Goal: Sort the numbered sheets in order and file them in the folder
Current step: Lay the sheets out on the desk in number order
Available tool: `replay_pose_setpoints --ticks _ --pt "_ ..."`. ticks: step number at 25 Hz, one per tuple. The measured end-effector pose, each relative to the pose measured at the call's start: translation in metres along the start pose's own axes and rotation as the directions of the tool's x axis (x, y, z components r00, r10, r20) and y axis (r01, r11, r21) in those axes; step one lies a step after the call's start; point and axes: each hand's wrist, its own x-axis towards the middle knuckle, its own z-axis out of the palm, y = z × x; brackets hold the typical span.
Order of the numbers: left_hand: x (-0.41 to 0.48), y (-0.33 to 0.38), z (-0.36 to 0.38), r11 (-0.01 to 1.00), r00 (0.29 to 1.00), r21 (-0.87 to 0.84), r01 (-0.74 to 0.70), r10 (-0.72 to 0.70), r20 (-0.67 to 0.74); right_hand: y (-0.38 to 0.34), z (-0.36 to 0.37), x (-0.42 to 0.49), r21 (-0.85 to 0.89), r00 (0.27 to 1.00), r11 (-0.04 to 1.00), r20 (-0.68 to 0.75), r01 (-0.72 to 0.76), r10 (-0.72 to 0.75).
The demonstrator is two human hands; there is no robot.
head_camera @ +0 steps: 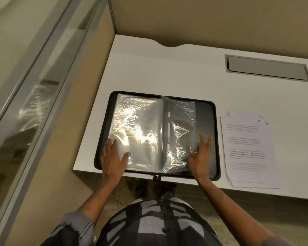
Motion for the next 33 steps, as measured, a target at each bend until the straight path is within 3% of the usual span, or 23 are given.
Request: replay_pose_setpoints --ticks 1,3,5,6,9,11,12,14,16,19,24,28,33 --pt "0.0 -0.004 -0.003 1.0 1.0 -0.024 -0.017 0.017 -0.001 -0.017 0.0 0.001 0.148 0.992 0.981 0.029 -0.128 0.125" --pt "0.001 -0.012 -0.01 0.996 0.999 -0.072 -0.054 0.054 -0.007 -0.056 0.001 -0.004 0.438 0.942 0.835 0.201 -0.333 0.269" --pt "0.003 -0.015 -0.017 0.99 0.997 -0.121 -0.07 0.068 -0.02 -0.089 0.008 -0.008 0.605 0.886 0.666 0.418 -0.436 0.2" --pt "0.003 -0.016 -0.02 0.986 0.997 -0.153 -0.071 0.068 -0.026 -0.106 0.012 -0.012 0.607 0.848 0.646 0.516 -0.463 0.123" --pt "0.007 -0.022 -0.029 0.957 0.997 -0.279 -0.074 0.07 -0.026 -0.129 0.042 -0.023 0.439 0.733 0.83 0.678 -0.345 -0.053" --pt "0.007 -0.018 -0.038 0.92 0.999 -0.391 -0.008 -0.007 -0.038 -0.123 0.065 -0.026 0.195 0.751 0.98 0.652 -0.036 -0.102" --pt "0.009 -0.016 -0.043 0.882 0.994 -0.467 0.064 -0.097 -0.046 -0.117 0.076 -0.026 0.047 0.76 0.989 0.635 0.14 -0.138" --pt "0.015 -0.008 -0.054 0.777 0.965 -0.595 0.205 -0.263 -0.011 -0.106 0.09 -0.024 -0.142 0.741 0.905 0.631 0.401 -0.229" --pt "0.021 -0.005 -0.062 0.705 0.949 -0.649 0.286 -0.303 0.089 -0.101 0.096 -0.022 -0.182 0.71 0.856 0.653 0.484 -0.263" --pt "0.028 -0.001 -0.064 0.715 0.94 -0.612 0.339 -0.243 0.237 -0.105 0.098 -0.023 -0.166 0.71 0.883 0.666 0.439 -0.228" --pt "0.024 0.021 -0.071 0.712 0.962 -0.655 0.252 -0.109 0.251 -0.126 0.085 -0.03 0.035 0.792 0.998 0.607 0.057 -0.067" --pt "-0.002 0.076 -0.077 0.684 0.978 -0.729 0.026 0.135 0.161 -0.139 0.063 -0.026 0.362 0.862 0.916 0.505 -0.171 -0.038" --pt "-0.034 0.151 -0.061 0.642 0.842 -0.754 -0.14 0.478 0.251 -0.133 0.004 -0.009 0.551 0.957 0.816 0.29 -0.175 0.009"
